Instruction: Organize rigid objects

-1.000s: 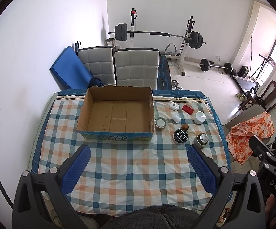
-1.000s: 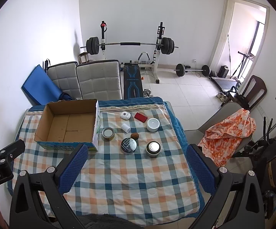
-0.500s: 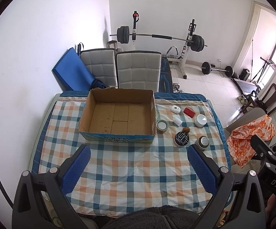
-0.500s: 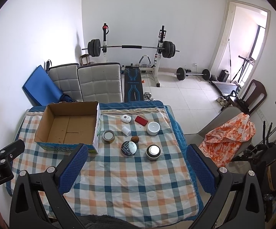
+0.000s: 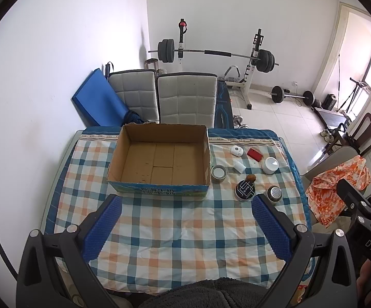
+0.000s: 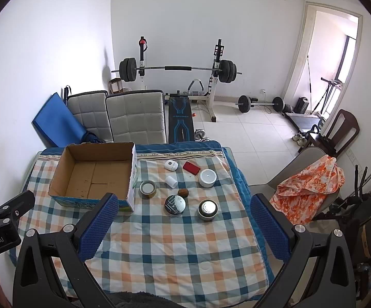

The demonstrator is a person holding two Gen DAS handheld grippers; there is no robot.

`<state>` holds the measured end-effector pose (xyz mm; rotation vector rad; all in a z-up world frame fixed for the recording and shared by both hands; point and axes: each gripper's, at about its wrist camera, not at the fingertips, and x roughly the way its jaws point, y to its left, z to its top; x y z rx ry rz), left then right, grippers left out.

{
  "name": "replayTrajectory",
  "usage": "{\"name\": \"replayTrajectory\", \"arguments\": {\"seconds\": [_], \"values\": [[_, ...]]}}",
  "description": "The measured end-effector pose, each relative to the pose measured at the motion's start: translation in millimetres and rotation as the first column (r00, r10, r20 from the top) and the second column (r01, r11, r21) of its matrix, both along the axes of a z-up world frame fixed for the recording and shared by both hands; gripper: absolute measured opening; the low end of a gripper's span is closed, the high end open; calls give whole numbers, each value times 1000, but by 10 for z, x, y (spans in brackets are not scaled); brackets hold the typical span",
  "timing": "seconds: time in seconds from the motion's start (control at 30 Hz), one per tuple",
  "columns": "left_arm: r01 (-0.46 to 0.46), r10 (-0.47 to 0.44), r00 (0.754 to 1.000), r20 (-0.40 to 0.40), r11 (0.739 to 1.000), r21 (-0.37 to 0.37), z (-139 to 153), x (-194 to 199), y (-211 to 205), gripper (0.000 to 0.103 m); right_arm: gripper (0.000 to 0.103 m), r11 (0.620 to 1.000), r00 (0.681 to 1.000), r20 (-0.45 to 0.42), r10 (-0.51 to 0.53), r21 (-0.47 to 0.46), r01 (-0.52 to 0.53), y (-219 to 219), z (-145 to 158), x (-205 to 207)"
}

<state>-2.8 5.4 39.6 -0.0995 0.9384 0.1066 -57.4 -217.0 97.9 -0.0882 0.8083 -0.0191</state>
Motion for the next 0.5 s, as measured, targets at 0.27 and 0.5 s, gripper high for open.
{"name": "replayTrajectory", "arguments": {"seconds": [0.27,0.5], "values": [[1,-1,1000,4,1000,4,26,5,-5,103,103,1000,1000,6,-1,-3,1,-3,16,-9],[4,-4,1000,4,1000,4,41,28,3,103,103,1000,1000,8,1,-1,-1,-5,30,-17]]}}
